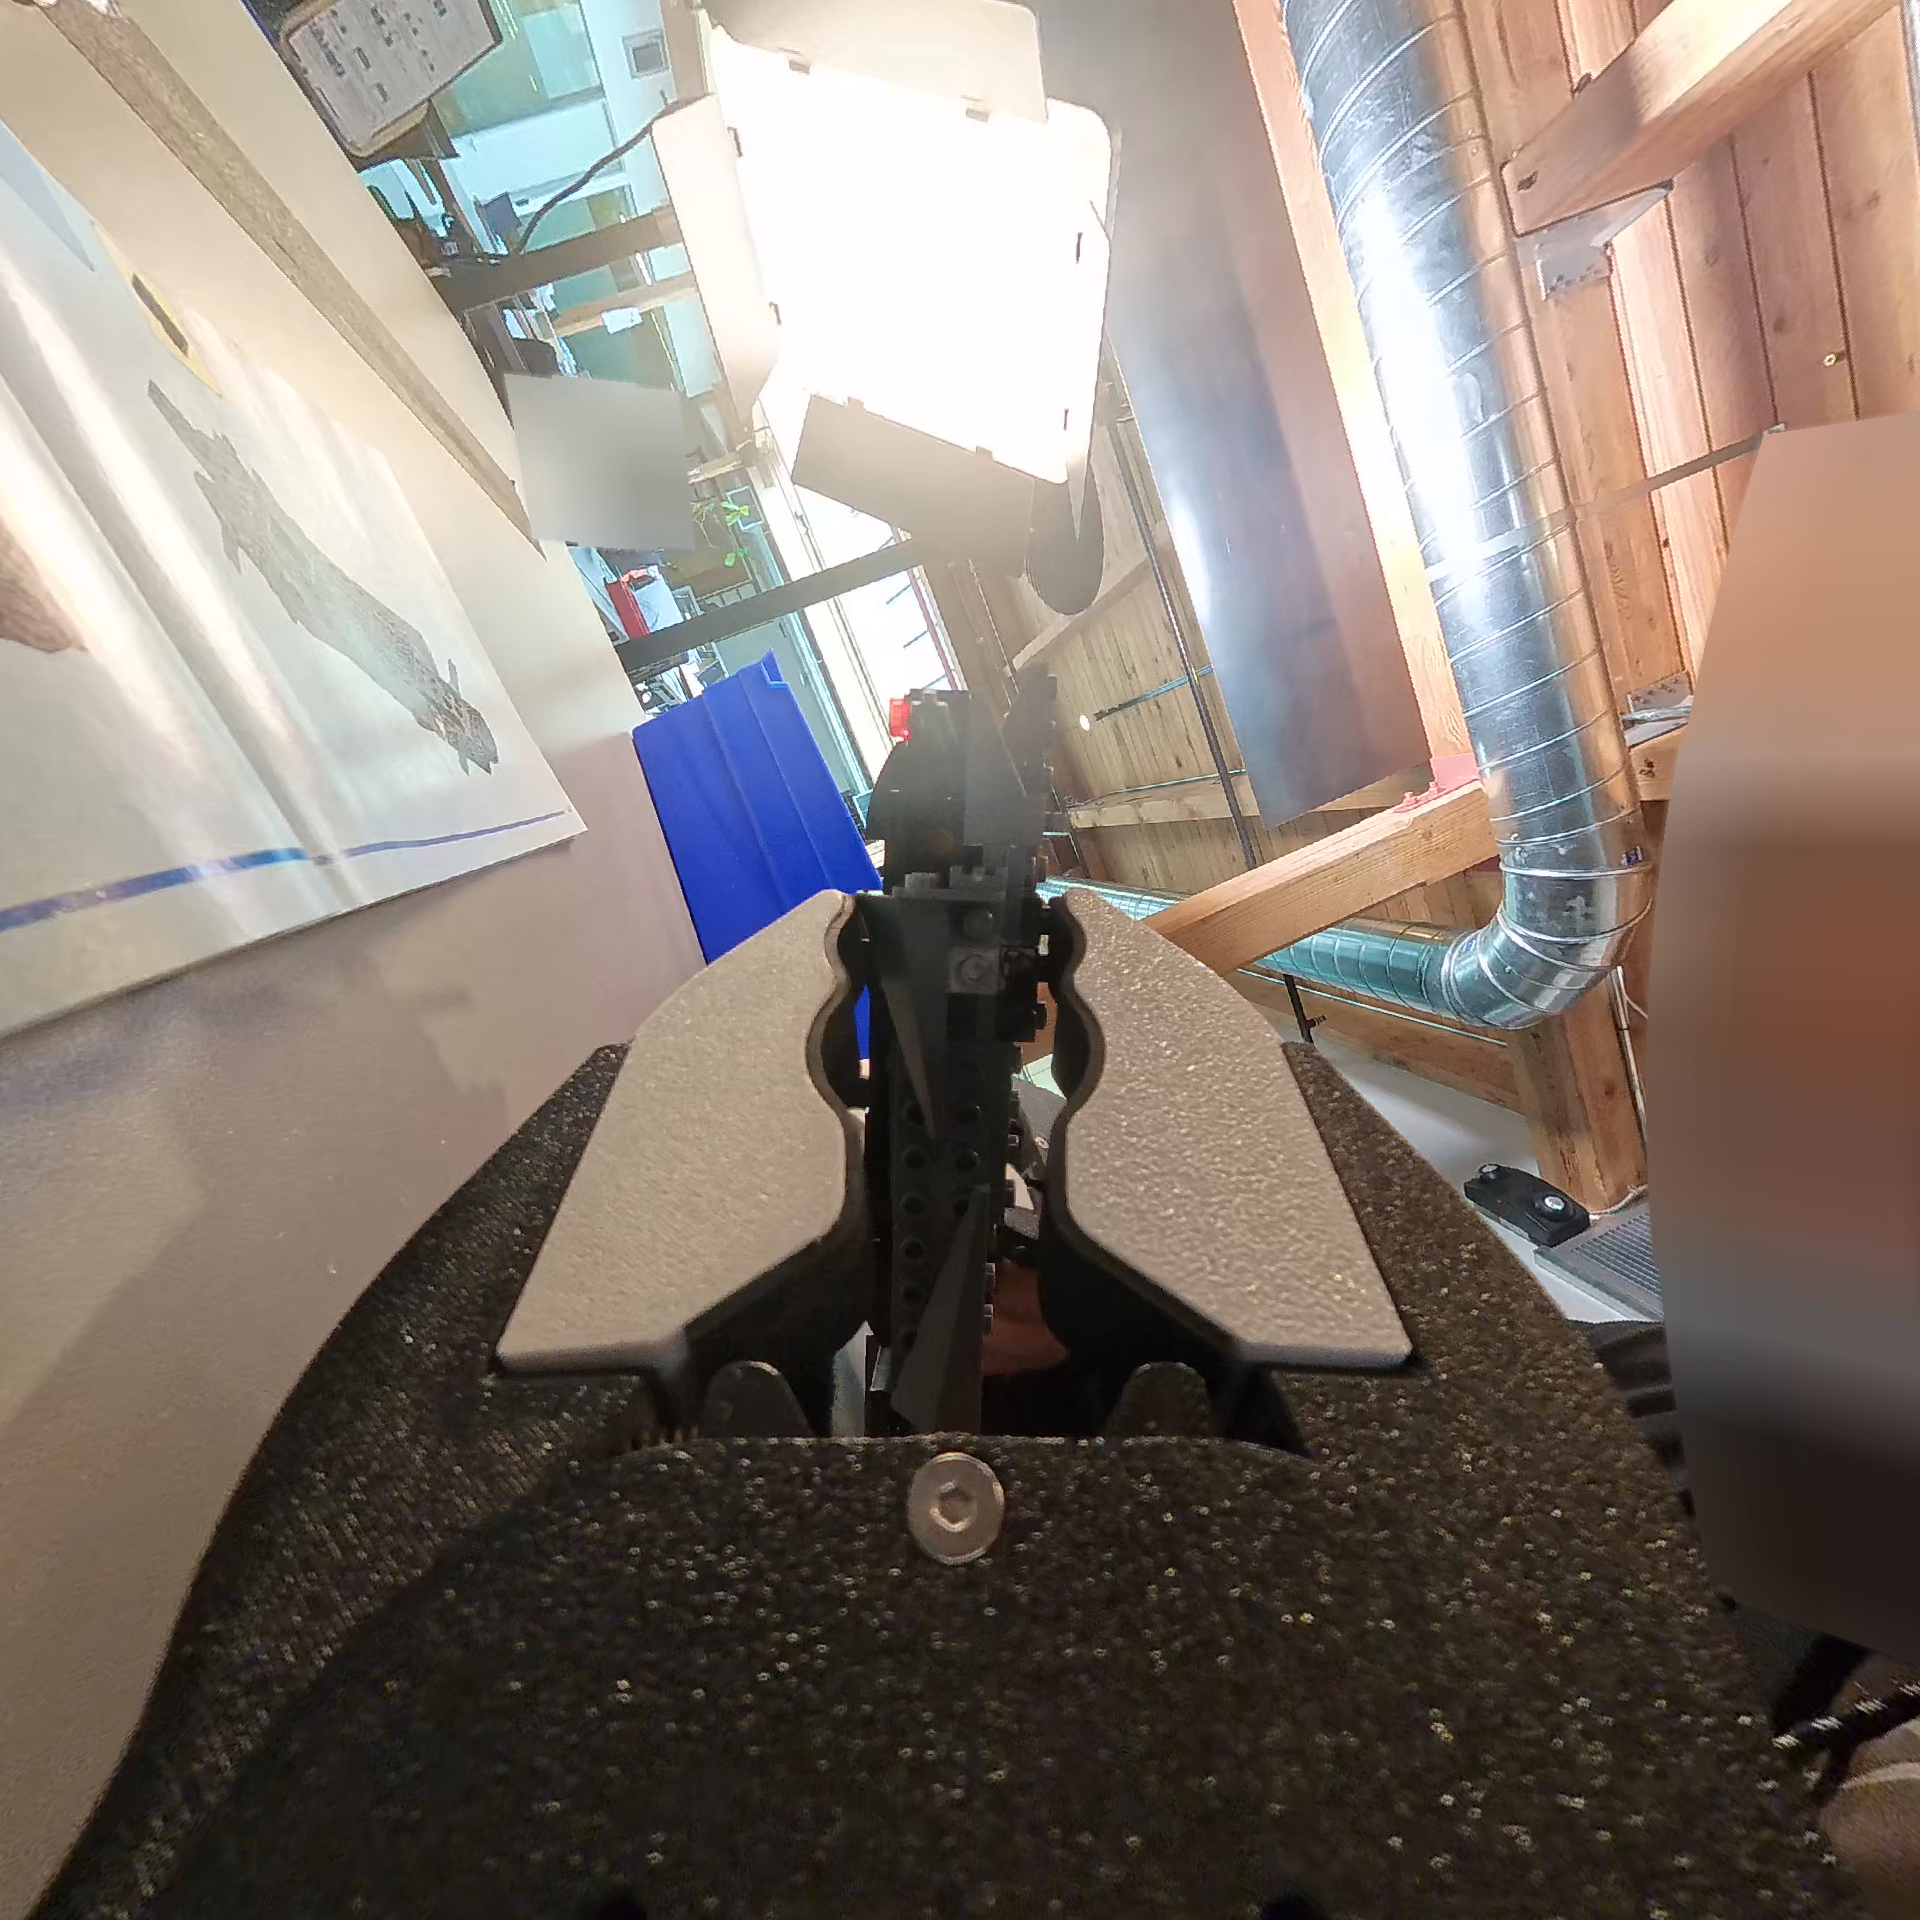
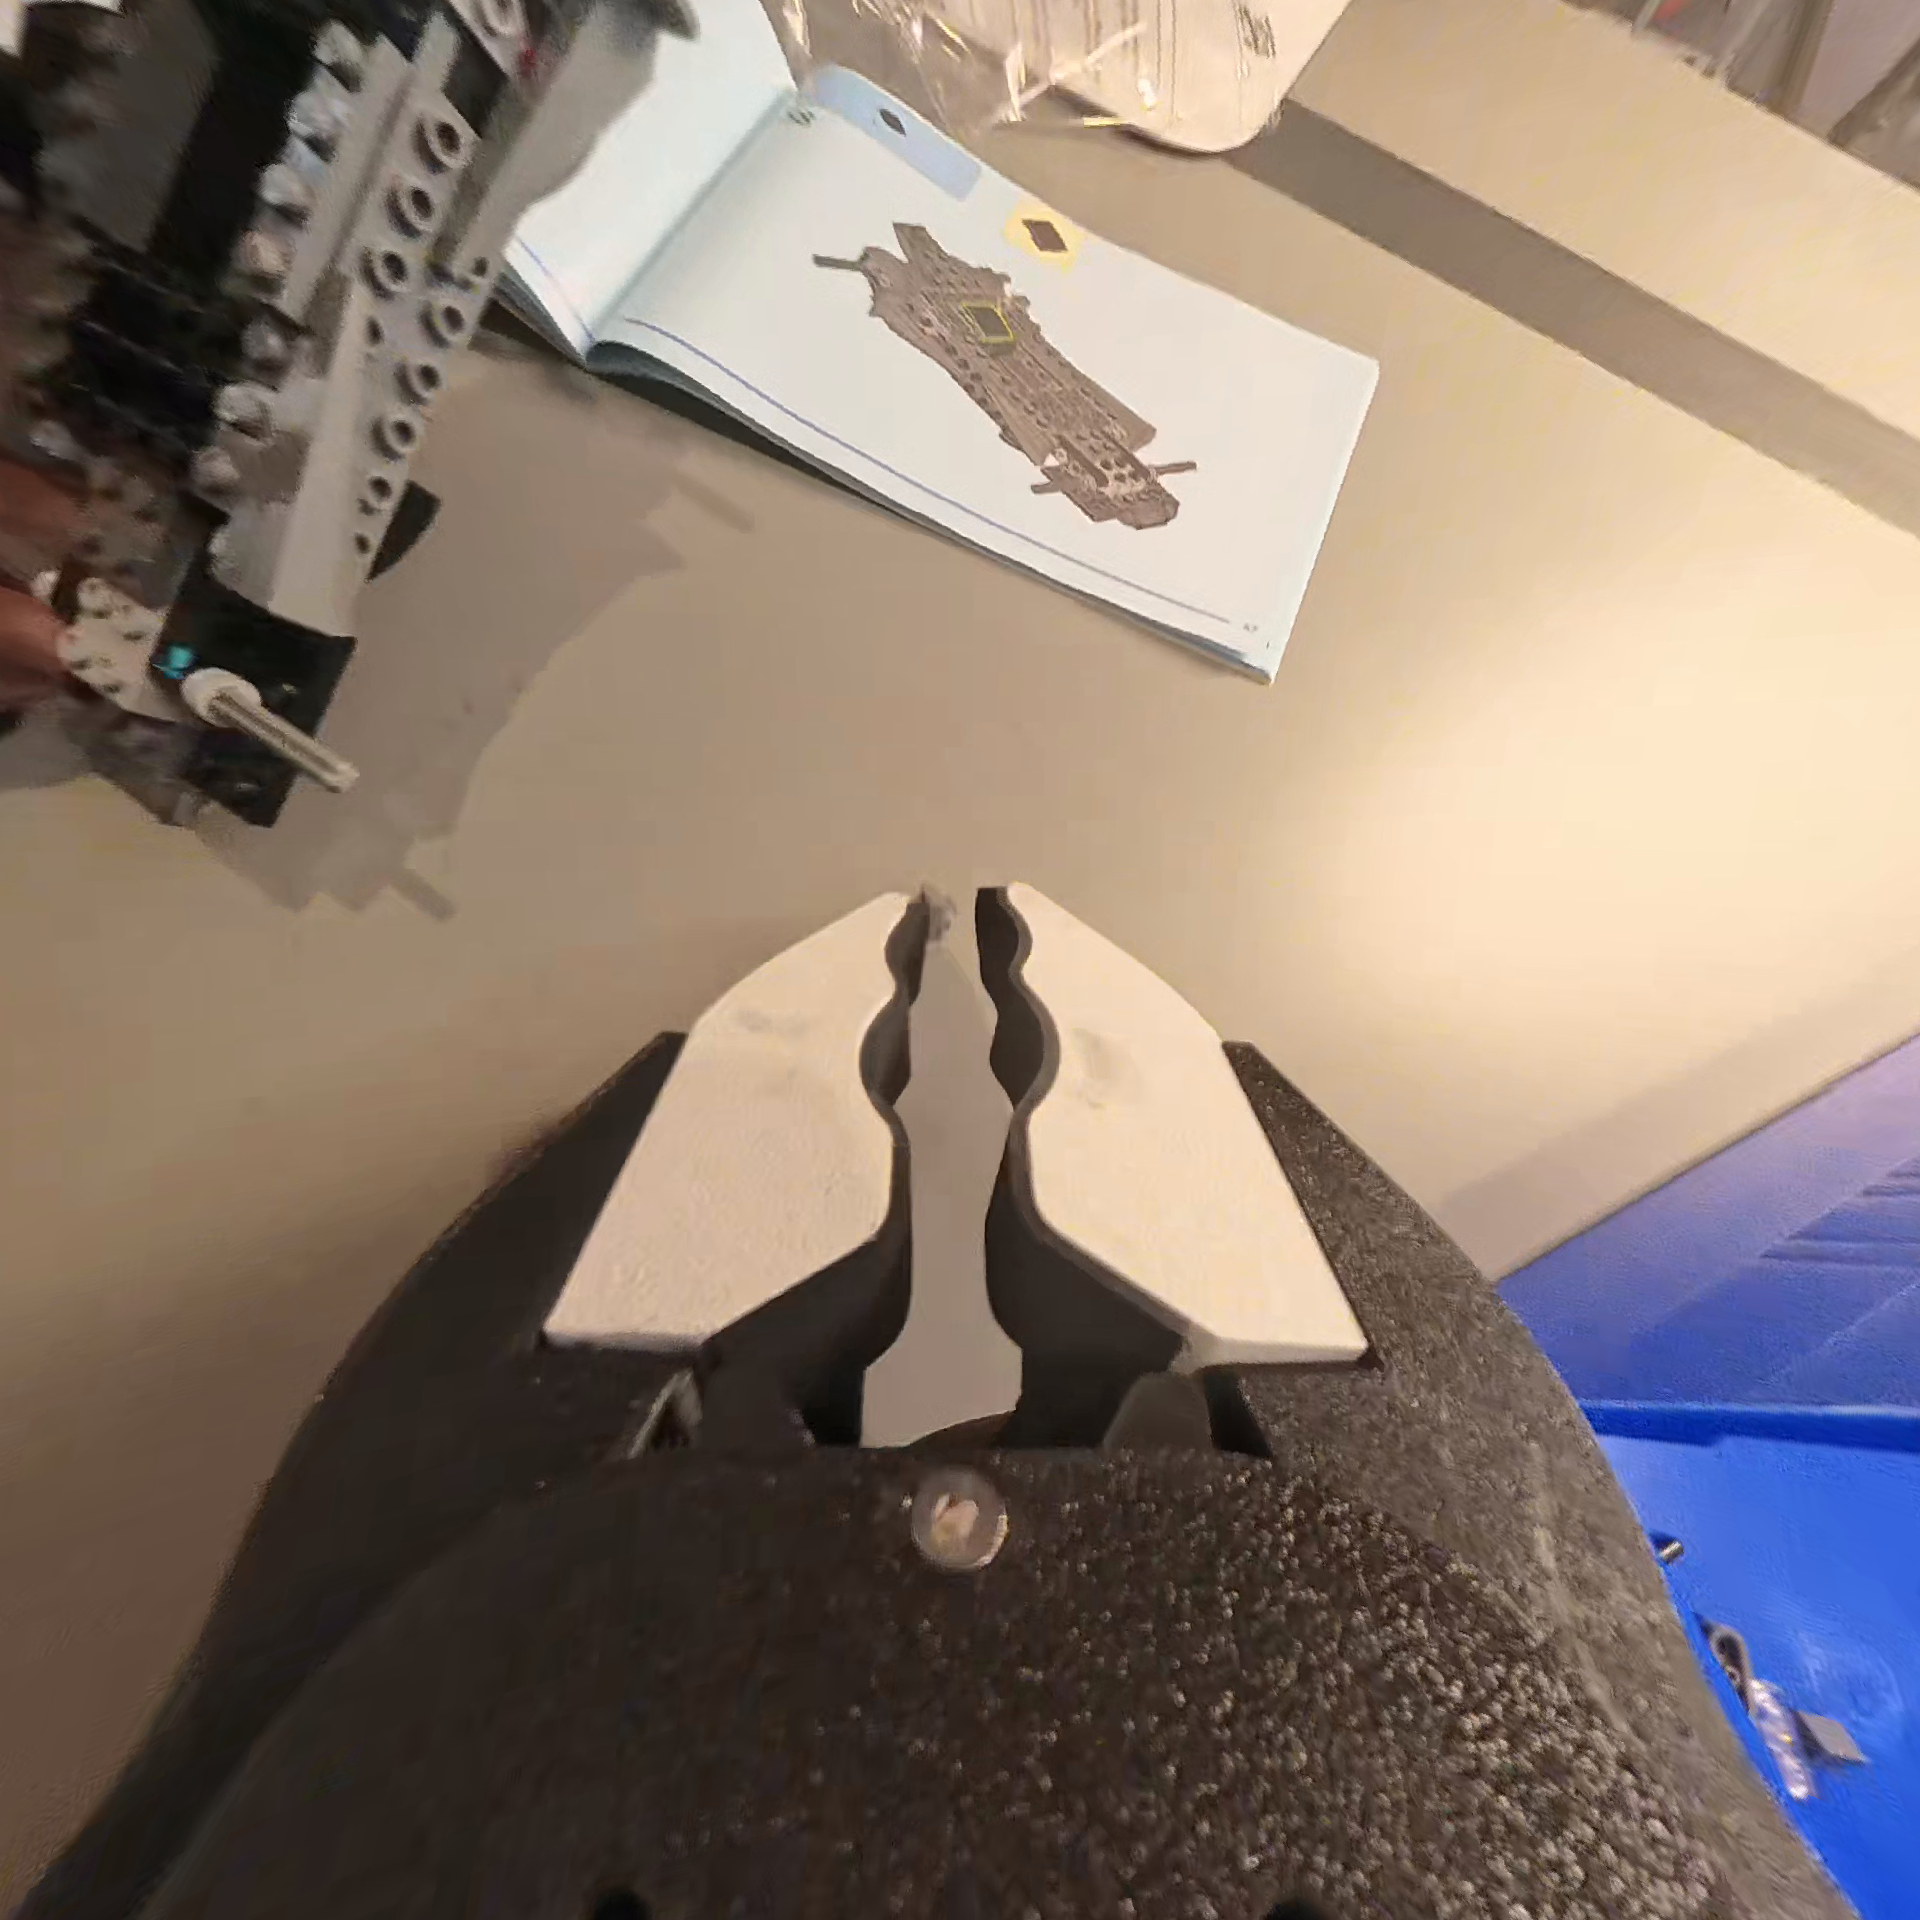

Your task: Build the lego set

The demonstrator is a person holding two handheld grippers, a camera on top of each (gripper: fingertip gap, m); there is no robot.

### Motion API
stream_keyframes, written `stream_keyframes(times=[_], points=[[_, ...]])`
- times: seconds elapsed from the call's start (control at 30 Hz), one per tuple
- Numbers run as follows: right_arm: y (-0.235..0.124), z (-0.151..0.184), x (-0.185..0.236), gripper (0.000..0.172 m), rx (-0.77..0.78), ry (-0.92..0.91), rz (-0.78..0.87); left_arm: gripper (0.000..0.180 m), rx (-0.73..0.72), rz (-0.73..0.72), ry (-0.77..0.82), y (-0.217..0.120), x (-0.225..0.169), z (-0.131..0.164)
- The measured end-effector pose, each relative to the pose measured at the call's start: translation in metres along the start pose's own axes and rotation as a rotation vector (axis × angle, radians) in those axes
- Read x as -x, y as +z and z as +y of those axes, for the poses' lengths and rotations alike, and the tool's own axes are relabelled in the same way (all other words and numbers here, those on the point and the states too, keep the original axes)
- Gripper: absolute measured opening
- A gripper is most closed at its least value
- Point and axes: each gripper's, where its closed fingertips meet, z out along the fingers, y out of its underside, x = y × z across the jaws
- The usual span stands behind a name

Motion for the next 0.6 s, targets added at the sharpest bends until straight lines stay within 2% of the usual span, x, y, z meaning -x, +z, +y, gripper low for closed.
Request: stream_keyframes(times=[0.13,0.4,0.6], points=[[-0.006,0.001,0.004,0.021,-0.01,0.026,-0.067,0.034,0.001,0.001,-0.001,0.0,0.0,0.0],[0.007,0.014,0.0,0.023,0.081,0.059,-0.089,0.034,0.005,-0.001,0.001,0.001,0.0,0.0],[0.022,0.018,-0.005,0.023,0.165,-0.009,-0.04,0.034,0.008,-0.003,0.005,0.001,0.0,0.001]])
